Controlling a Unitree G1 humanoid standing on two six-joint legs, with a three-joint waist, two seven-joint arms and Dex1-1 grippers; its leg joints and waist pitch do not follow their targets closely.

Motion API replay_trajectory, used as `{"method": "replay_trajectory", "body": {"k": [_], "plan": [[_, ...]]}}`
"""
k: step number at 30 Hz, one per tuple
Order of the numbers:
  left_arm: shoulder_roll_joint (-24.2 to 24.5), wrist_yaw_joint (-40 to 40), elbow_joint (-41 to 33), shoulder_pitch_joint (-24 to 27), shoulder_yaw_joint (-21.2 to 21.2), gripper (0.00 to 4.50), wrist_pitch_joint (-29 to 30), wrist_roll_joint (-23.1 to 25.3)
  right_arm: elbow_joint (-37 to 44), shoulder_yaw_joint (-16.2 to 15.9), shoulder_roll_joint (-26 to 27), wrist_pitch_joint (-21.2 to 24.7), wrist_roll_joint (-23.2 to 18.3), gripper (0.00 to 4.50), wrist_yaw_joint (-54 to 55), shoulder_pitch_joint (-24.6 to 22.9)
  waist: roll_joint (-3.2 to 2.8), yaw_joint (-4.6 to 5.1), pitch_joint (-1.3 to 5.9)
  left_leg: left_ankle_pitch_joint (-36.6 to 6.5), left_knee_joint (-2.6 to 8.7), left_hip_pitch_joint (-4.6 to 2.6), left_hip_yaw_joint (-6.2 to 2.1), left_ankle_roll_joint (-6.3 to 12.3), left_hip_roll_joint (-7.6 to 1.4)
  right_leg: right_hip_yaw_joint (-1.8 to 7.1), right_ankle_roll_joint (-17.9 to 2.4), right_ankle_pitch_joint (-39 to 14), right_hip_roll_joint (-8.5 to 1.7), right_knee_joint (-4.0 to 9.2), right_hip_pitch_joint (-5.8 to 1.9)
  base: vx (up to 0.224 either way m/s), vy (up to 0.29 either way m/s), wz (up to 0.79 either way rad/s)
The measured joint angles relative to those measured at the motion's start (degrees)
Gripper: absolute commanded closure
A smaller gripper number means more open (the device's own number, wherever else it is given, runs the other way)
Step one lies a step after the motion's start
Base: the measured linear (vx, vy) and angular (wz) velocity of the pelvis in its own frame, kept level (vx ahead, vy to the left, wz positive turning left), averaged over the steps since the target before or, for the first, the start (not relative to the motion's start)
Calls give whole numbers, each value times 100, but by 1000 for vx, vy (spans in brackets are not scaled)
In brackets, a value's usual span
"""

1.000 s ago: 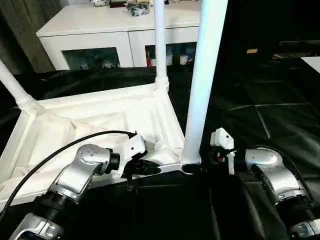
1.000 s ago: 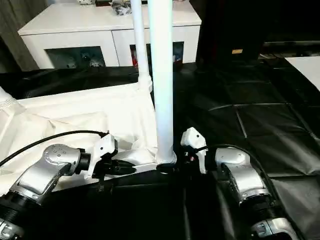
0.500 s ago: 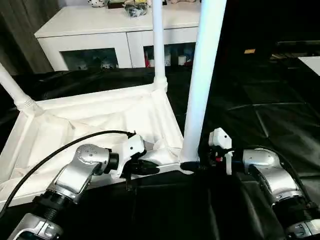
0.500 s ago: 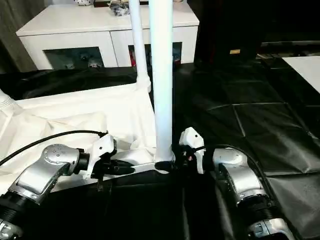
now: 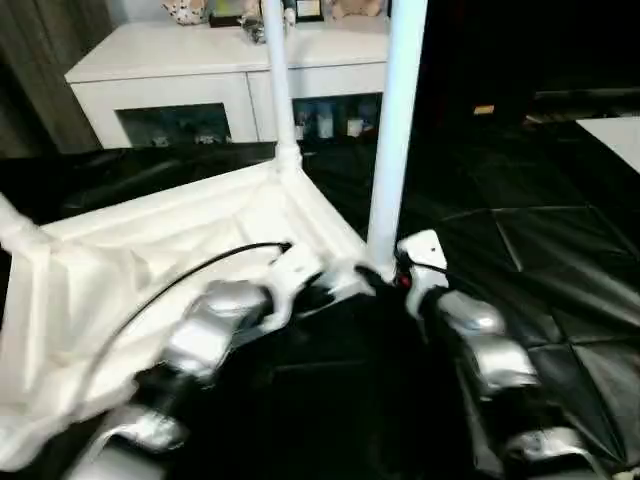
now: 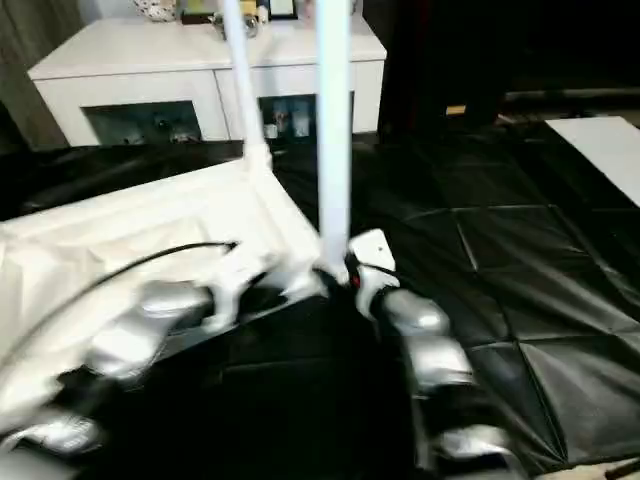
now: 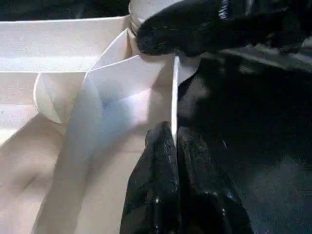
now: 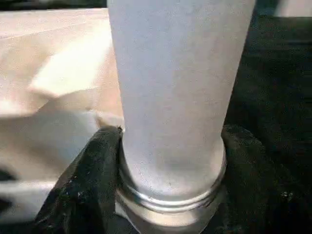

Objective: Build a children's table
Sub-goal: Rotate leg to tighten

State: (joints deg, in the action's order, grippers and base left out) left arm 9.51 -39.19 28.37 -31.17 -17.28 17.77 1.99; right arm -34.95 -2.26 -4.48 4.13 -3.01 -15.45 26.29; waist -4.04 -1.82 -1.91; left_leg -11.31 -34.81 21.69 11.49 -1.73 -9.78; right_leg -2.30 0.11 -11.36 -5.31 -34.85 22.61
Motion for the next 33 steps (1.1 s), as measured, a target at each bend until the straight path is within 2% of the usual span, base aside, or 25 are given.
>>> {"method": "replay_trajectory", "body": {"k": [3,7,9,13,14,15,20,25,26,29,33], "plan": [[-126,149,286,-140,-10,450,-125,74,-93,35,120,-21,70,181,355,59,-10,-16,5,0,10,-6,0,0,3,3,5,-3,-1,16,-20,0,0,0],[-134,99,396,-166,-62,450,-293,92,-180,143,161,-194,29,181,195,37,-13,-15,1,-1,47,-44,-1,0,4,-10,15,-8,0,65,-64,0,0,0],[-100,43,386,-165,-65,450,-314,91,-180,188,158,-235,22,125,88,28,-13,-10,1,0,55,-40,0,0,5,-12,12,-5,0,80,-66,0,0,0],[34,-131,263,-78,-33,450,-368,43,-171,243,99,-261,-319,105,-394,18,-22,3,1,0,55,-41,0,0,6,-10,-10,11,-1,78,-65,0,0,0],[107,-229,204,-34,-28,450,-415,22,-145,242,3,-231,-426,73,-680,10,-29,6,-2,0,59,-42,0,0,4,-13,-13,15,0,77,-63,0,0,0],[170,-318,155,1,-25,450,-454,6,-100,230,-85,-204,-489,68,-947,-14,-34,7,-5,0,64,-41,0,0,3,-16,-13,16,0,76,-61,0,0,0],[608,-1096,-193,270,24,450,-646,-236,316,-136,-746,-101,-585,65,-2528,-207,-48,-5,-8,0,83,-37,-2,0,-13,-36,20,24,6,68,-47,0,0,0],[1137,-2016,-787,634,-16,450,-640,-519,933,-598,-1624,-32,-666,65,-3982,-481,-60,-58,-8,14,82,-12,1,31,-14,-37,42,-7,6,73,-30,0,0,0],[1277,-2212,-886,694,-16,450,-605,-597,1042,-687,-1798,-47,-661,65,-4254,-509,-60,-68,-8,14,81,11,1,33,-13,-38,40,-9,5,74,-11,0,0,0],[1490,-2593,-1130,820,-21,450,-493,-747,1252,-810,-2007,-38,-660,65,-4707,-584,-60,-111,-8,11,55,65,1,41,-14,-37,39,-8,3,48,44,0,0,0],[1584,-2822,-1214,888,-59,450,-415,-843,1298,-905,-2138,78,-660,65,-5047,-610,-55,-151,-11,11,33,62,1,41,-16,-31,38,-8,2,27,44,0,0,0]]}}
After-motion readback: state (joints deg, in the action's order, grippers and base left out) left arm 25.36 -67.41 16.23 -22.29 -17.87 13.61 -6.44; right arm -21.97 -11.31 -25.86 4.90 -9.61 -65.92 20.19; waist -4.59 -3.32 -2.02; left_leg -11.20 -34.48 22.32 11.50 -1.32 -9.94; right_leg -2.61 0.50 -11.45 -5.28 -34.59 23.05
